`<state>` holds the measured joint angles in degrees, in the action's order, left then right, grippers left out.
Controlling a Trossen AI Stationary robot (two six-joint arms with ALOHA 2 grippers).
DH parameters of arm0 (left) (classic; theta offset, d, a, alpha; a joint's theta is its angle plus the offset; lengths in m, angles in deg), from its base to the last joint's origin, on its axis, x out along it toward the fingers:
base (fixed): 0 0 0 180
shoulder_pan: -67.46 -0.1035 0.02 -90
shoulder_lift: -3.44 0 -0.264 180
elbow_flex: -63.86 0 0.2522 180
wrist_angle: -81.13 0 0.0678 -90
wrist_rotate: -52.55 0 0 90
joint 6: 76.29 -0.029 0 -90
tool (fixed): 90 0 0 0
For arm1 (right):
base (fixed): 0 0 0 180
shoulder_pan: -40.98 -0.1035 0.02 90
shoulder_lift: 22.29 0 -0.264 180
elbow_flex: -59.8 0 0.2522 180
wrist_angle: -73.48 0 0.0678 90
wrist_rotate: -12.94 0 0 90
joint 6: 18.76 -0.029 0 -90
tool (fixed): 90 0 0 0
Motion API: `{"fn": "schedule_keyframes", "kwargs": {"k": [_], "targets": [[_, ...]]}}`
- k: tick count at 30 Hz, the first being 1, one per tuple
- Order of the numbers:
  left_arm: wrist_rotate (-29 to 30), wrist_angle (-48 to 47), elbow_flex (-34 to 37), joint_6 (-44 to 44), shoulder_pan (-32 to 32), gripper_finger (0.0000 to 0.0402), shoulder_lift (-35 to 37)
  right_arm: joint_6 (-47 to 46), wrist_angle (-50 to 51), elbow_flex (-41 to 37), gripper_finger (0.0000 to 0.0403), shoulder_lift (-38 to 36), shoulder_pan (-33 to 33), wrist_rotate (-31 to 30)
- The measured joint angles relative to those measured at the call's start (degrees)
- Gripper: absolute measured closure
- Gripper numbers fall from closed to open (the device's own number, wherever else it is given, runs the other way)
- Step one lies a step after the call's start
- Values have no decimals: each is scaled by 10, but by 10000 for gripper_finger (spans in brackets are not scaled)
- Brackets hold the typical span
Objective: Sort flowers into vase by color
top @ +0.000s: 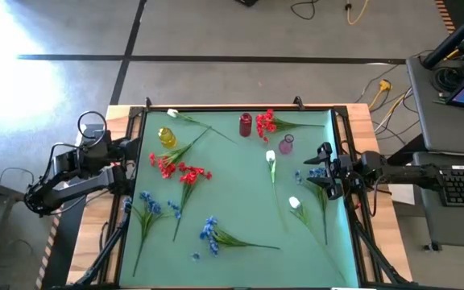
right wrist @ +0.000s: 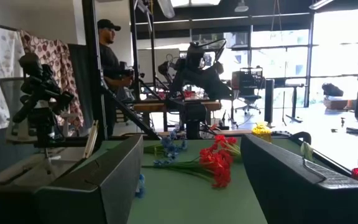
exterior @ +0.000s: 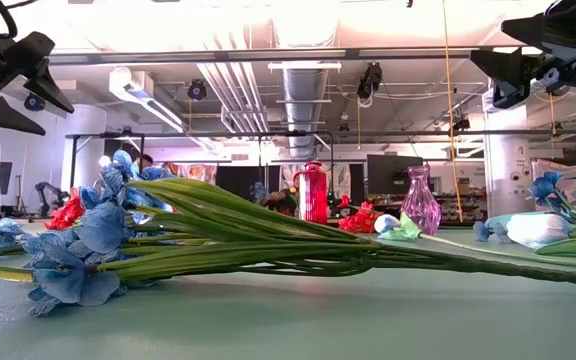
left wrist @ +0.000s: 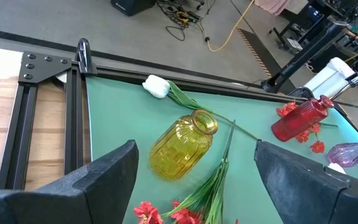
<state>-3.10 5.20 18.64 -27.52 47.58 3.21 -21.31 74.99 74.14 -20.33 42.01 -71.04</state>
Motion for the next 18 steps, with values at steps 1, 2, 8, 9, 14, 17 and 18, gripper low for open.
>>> {"fn": "schedule_keyframes", "kwargs": {"k": [1,2,8,9,14,17,18], "targets": [[0,0,0,0,0,93,0,0,0,0,140,0,0,0],[0,0,0,0,0,93,0,0,0,0,140,0,0,0],[0,0,0,0,0,93,0,0,0,0,140,0,0,0],[0,0,0,0,0,93,0,0,0,0,140,0,0,0],[0,0,0,0,0,93,0,1,0,0,140,0,0,0],[-9,13,0,9,0,93,0,1,0,0,140,0,0,0],[-22,37,0,12,0,93,0,1,0,0,140,0,0,0]]}}
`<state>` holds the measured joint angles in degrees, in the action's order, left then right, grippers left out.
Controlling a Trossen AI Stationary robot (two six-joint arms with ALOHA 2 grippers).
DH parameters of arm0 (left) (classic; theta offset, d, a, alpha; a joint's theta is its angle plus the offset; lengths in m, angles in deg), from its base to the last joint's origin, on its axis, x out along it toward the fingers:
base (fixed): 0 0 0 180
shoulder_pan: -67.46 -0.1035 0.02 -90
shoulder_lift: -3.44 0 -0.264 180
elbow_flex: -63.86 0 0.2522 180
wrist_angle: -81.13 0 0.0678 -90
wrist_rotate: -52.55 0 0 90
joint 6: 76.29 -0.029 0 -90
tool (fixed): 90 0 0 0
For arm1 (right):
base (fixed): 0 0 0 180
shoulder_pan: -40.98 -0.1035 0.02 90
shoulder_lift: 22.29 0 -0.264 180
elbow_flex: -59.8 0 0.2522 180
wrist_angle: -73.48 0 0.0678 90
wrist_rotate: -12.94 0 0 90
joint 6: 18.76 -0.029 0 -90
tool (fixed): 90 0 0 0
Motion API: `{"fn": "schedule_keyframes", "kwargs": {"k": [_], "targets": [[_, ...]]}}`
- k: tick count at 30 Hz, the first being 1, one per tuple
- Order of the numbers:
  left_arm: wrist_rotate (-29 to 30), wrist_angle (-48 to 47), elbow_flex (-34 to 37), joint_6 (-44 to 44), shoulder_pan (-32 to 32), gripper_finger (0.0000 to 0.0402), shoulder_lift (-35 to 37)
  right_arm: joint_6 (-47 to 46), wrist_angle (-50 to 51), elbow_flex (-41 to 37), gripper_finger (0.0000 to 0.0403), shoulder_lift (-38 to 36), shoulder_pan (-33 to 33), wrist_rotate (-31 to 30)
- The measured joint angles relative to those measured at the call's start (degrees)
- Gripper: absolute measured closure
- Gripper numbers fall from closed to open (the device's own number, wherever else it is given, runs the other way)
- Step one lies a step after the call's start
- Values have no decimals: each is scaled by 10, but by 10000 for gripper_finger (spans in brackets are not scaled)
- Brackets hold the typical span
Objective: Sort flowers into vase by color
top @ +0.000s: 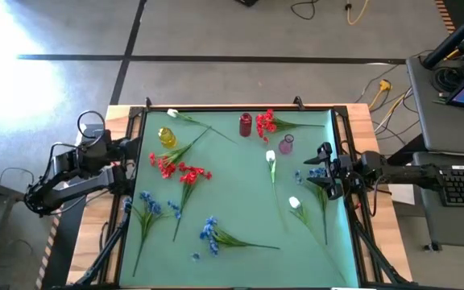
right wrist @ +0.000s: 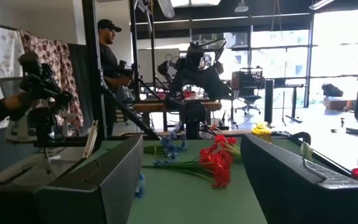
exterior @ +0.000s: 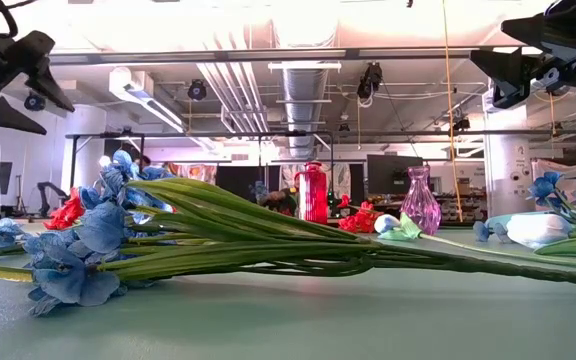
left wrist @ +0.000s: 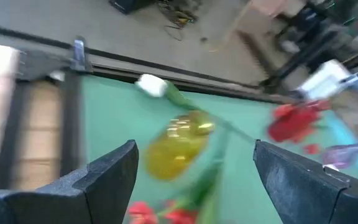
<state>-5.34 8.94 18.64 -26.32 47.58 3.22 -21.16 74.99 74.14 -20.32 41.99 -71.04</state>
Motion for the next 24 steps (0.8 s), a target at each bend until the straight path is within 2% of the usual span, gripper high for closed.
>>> {"fn": "schedule_keyframes", "kwargs": {"k": [2,4,5,7,9,11,12,14,20,24], "targets": [[-56,66,1,-40,0,93,0,-1,0,0,140,0,0,0],[-160,176,6,-117,0,93,-1,-1,-1,0,140,0,0,0],[-231,241,12,-152,0,93,-1,-1,-2,0,140,0,0,0],[-410,416,41,-216,0,93,-8,-11,-5,0,140,0,0,0],[-580,612,83,-238,1,93,-19,-26,-5,0,140,0,0,0],[-683,786,124,-227,1,93,-32,-35,-5,0,140,0,0,-1],[-709,853,144,-214,1,93,-37,-41,-5,0,140,0,0,-1],[-721,921,180,-194,4,93,-42,-51,-5,0,140,0,0,-1],[-718,929,215,-172,16,93,-43,-125,-42,1,140,0,0,-8],[-720,899,210,-169,28,93,-43,-173,-33,15,140,9,0,-77]]}}
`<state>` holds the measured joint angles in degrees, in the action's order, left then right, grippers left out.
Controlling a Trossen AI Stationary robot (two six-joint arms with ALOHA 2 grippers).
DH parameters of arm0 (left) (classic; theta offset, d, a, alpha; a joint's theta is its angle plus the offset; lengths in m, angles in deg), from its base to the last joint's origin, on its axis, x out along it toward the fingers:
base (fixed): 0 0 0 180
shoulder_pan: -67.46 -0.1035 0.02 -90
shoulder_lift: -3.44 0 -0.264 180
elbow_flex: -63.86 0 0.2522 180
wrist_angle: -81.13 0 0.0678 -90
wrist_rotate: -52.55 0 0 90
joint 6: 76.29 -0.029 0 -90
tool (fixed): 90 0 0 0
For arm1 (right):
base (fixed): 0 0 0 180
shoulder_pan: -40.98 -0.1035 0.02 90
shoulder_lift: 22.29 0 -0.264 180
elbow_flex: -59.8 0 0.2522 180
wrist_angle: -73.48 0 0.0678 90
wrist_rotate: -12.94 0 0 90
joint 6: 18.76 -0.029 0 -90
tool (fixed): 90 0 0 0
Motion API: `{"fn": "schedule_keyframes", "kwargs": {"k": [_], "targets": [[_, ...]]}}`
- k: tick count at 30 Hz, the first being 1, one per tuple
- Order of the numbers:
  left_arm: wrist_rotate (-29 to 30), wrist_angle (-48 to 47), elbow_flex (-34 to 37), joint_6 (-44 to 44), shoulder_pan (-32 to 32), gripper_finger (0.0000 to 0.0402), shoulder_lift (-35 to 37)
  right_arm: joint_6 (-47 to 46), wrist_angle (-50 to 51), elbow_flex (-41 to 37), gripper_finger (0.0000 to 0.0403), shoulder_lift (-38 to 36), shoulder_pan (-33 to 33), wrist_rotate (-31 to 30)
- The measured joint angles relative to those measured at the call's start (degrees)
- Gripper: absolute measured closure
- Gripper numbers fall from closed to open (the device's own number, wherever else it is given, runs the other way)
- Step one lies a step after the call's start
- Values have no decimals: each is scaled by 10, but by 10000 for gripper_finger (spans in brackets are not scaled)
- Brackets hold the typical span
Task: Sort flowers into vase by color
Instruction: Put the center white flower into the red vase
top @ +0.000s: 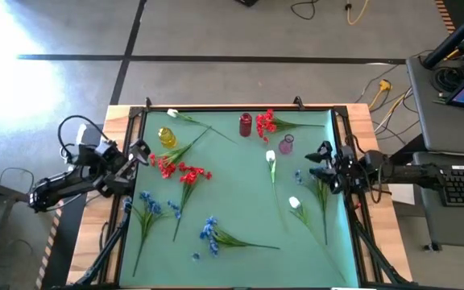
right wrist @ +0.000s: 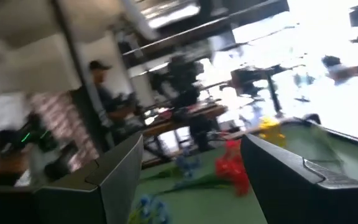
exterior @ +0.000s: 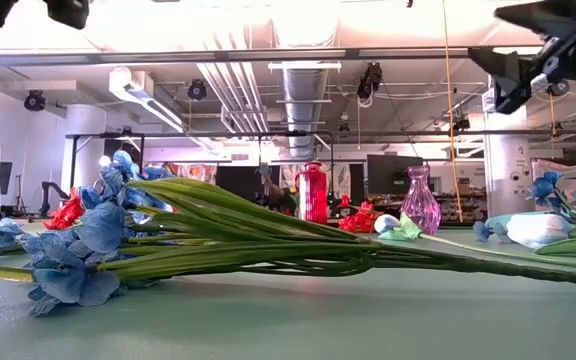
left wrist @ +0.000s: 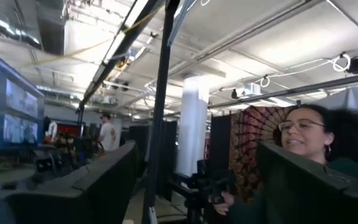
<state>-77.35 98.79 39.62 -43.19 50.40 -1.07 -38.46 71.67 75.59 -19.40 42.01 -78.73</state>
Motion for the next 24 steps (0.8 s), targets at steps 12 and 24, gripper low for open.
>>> {"fn": "schedule_keyframes", "kwargs": {"k": [12,24], "targets": [[74,-26,-14,-100,72,93,-77,51,10,107,140,116,1,-95],[135,75,-19,-84,89,93,-148,-165,246,244,140,227,1,-165]]}}
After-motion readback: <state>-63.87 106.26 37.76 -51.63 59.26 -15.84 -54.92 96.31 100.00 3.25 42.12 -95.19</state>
